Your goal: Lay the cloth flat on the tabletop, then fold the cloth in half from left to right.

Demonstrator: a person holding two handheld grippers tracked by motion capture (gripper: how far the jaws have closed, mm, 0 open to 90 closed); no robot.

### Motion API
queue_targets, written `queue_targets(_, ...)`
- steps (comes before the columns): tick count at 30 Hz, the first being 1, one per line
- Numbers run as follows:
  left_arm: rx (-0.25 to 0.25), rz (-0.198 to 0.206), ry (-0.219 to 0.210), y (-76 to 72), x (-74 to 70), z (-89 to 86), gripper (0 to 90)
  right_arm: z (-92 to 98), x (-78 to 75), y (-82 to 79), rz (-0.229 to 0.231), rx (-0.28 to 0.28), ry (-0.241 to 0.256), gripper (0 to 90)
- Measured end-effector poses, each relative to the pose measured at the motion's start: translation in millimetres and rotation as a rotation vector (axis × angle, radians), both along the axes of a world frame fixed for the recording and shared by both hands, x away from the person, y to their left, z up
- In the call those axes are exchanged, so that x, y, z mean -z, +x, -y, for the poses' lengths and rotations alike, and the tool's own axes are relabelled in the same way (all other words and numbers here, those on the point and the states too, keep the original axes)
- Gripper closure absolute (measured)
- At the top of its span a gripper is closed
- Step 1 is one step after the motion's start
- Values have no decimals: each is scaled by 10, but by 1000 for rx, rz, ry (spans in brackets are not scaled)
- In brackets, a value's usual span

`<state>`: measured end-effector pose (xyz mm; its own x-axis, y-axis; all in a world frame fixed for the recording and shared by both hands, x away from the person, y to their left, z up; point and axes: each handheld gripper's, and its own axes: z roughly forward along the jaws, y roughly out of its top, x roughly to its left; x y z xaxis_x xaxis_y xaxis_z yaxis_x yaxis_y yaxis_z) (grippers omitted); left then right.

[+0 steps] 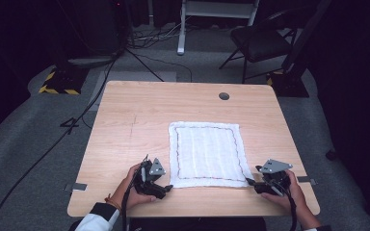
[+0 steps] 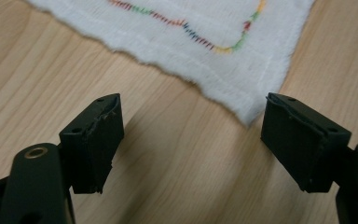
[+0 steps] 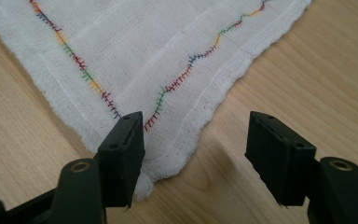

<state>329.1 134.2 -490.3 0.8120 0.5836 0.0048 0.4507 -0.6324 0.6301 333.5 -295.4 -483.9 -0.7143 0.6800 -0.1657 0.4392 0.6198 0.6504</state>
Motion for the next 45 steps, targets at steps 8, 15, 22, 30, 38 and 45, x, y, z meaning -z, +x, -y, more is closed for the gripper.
queue_targets(8,-65,15,-108,121,-109,-205,220,-17,-81,21,23,-4,71,378)
queue_targets(15,-79,32,-112,196,-154,-189,220,-147,-89,-2,25,-41,74,380)
queue_targets(22,-89,51,-142,513,-249,-138,217,-262,-129,7,27,-72,93,380)
queue_targets(30,-138,89,-131,1044,-269,-10,216,-579,-140,104,15,-138,112,388)
queue_targets(38,-205,57,-146,1516,-156,158,209,-1144,-103,104,4,-284,102,412)
queue_targets(45,-300,18,-117,1804,20,204,207,-1526,-84,92,6,-389,101,421)
